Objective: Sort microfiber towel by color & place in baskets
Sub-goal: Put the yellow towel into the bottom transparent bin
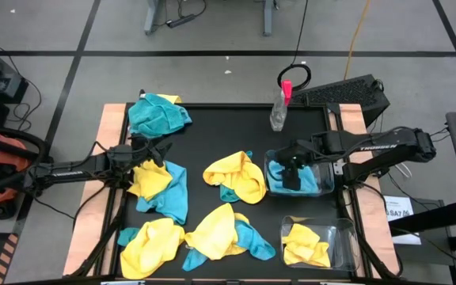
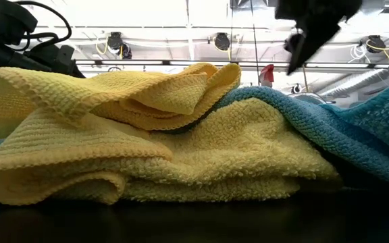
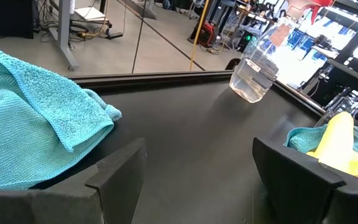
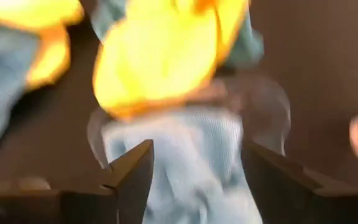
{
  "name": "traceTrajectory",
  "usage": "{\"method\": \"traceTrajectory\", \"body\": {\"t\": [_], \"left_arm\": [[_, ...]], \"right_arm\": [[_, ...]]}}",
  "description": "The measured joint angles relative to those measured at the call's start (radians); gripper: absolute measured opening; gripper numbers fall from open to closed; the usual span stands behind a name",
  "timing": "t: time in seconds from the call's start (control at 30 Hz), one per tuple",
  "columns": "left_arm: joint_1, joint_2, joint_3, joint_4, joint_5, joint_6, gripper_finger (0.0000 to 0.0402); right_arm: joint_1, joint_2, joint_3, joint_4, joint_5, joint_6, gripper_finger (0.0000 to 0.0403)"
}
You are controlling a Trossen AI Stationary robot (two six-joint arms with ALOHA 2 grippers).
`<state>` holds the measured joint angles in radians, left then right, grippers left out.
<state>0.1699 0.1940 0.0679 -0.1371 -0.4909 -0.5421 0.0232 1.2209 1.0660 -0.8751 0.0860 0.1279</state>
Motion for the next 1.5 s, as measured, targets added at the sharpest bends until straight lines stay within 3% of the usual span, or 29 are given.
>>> {"method": "traceTrajectory", "body": {"t": [0.17,0.3,0.5,0.77,1.03,1.2,1.4,1.5], "left_arm": [[0.000,0.000,0.000,0.000,0.000,0.000,0.0299],[0.000,0.000,0.000,0.000,0.000,0.000,0.0299],[0.000,0.000,0.000,0.000,0.000,0.000,0.0299],[0.000,0.000,0.000,0.000,0.000,0.000,0.0299],[0.000,0.000,0.000,0.000,0.000,0.000,0.0299],[0.000,0.000,0.000,0.000,0.000,0.000,0.0299],[0.000,0.000,0.000,0.000,0.000,0.000,0.0299],[0.000,0.000,0.000,0.000,0.000,0.000,0.0299]], "right_arm": [[0.010,0.022,0.000,0.254,0.015,-0.145,0.0250],[-0.015,0.073,0.000,0.417,0.122,-0.237,0.0251],[-0.113,0.193,0.000,0.572,0.119,-0.252,0.0251],[-0.199,0.372,0.000,0.619,-0.089,-0.217,0.0251],[-0.149,0.458,-0.001,0.611,-0.249,-0.196,0.0231],[-0.081,0.460,-0.001,0.618,-0.218,-0.202,0.0198],[-0.034,0.464,-0.001,0.611,0.025,-0.262,0.0182],[-0.035,0.465,-0.001,0.622,0.009,-0.277,0.0187]]}}
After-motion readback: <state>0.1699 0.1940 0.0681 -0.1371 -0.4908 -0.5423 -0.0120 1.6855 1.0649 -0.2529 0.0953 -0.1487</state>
